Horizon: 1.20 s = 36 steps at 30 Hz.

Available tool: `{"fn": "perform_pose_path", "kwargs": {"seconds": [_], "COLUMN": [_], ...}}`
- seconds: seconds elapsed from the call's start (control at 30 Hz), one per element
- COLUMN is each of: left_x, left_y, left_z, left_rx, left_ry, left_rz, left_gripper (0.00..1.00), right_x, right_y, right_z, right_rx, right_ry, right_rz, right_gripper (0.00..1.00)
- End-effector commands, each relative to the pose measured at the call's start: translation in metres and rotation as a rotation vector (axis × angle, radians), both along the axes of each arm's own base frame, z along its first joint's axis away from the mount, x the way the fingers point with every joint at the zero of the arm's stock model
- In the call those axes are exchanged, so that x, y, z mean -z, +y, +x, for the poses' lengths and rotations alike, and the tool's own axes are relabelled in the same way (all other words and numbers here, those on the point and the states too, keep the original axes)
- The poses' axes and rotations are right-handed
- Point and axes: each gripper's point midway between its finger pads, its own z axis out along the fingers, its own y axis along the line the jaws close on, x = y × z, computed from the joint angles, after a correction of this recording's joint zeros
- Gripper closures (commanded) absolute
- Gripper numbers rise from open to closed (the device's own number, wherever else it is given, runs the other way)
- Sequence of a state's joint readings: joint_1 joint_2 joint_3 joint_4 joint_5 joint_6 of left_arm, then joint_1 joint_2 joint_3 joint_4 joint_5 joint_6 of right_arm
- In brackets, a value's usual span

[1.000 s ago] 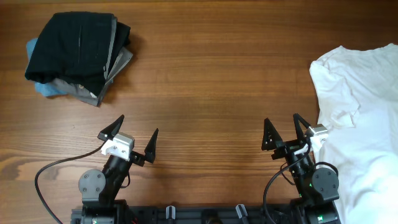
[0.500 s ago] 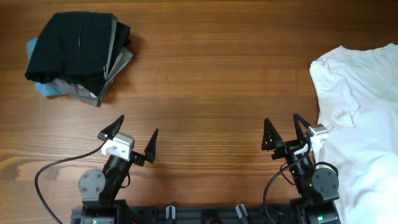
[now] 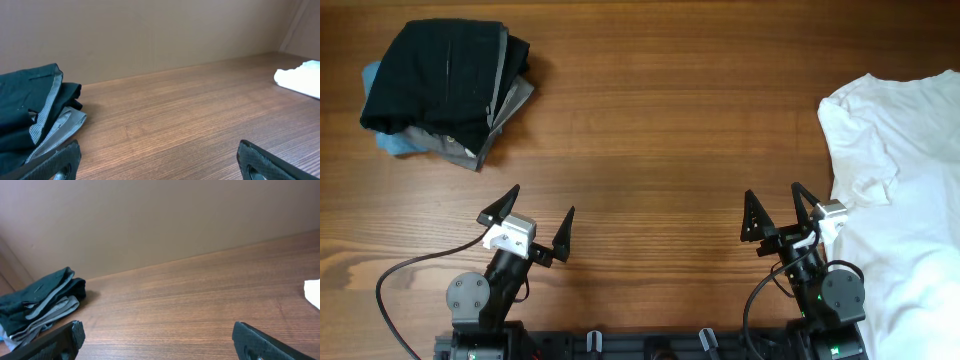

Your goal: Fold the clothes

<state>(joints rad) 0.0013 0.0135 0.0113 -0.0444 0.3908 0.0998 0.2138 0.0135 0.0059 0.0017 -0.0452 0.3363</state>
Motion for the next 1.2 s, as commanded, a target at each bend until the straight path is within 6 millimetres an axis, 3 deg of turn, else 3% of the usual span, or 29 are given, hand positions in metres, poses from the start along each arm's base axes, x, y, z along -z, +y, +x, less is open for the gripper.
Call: {"fn": "perform_pose_path", "kwargs": {"seconds": [0.0,0.07,0.13,0.2,0.27,0.33,0.4,0.57,0.63,0.7,0.77,0.83,0.87,0.93,0.97,1.03,1.13,1.17], "left_x": [-0.002,-0.005,-0.007,-0.043,-0.093,-0.13,-0.139,-0.14,-0.138,-0.132,-0.126,-0.12,-0.12,-0.119,-0.119,-0.119,-0.118,-0.116], "left_y": [-0.001,-0.001,-0.001,0.0,0.01,0.02,0.021,0.02,0.02,0.009,-0.003,-0.007,-0.006,-0.006,-0.006,-0.006,-0.007,-0.007], "left_z": [-0.001,0.0,0.0,-0.003,-0.011,-0.012,0.0,0.067,0.089,0.108,0.115,0.114,0.114,0.114,0.114,0.114,0.113,0.112], "left_rx": [0.007,0.008,0.008,0.004,-0.06,-0.12,-0.124,-0.123,-0.124,-0.063,0.008,0.032,0.031,0.031,0.031,0.031,0.031,0.031], "left_ry": [-0.013,-0.026,-0.037,-0.147,-0.261,-0.267,-0.16,0.331,0.462,0.566,0.597,0.625,0.626,0.627,0.627,0.627,0.633,0.643], "left_rz": [-0.003,-0.003,-0.003,-0.027,-0.032,-0.038,-0.033,-0.02,-0.013,-0.027,-0.055,-0.064,-0.064,-0.064,-0.064,-0.064,-0.064,-0.064], "left_gripper": [0.0,0.0,0.0,0.0,0.0,0.0,0.0,0.0,0.0,0.0,0.0,0.0,0.0,0.0,0.0,0.0,0.0,0.0], "right_x": [-0.027,-0.023,-0.031,-0.054,-0.091,-0.111,-0.111,-0.08,-0.075,-0.054,-0.03,0.003,0.02,0.043,0.06,0.084,0.127,0.144], "right_y": [-0.005,-0.007,0.003,0.007,0.006,0.007,0.01,0.022,0.034,0.036,0.007,-0.064,-0.113,-0.179,-0.227,-0.273,-0.293,-0.29], "right_z": [-0.001,0.0,-0.003,-0.009,-0.016,-0.012,0.002,0.078,0.105,0.136,0.159,0.169,0.17,0.167,0.166,0.17,0.173,0.173], "right_rx": [0.023,0.037,-0.024,-0.06,-0.048,-0.047,-0.056,-0.111,-0.218,-0.226,-0.043,0.219,0.351,0.52,0.611,0.627,0.51,0.479], "right_ry": [-0.108,-0.087,-0.113,-0.173,-0.245,-0.182,-0.048,0.544,0.646,0.751,0.849,0.976,1.028,1.064,1.059,1.033,1.057,1.084], "right_rz": [0.033,0.046,0.076,0.078,-0.015,-0.086,-0.118,-0.238,-0.293,-0.319,-0.272,-0.162,-0.059,0.075,0.14,0.143,0.035,0.028], "right_gripper": [0.0,0.0,0.0,0.0,0.0,0.0,0.0,0.0,0.0,0.0,0.0,0.0,0.0,0.0,0.02,0.04,0.02,0.02]}}
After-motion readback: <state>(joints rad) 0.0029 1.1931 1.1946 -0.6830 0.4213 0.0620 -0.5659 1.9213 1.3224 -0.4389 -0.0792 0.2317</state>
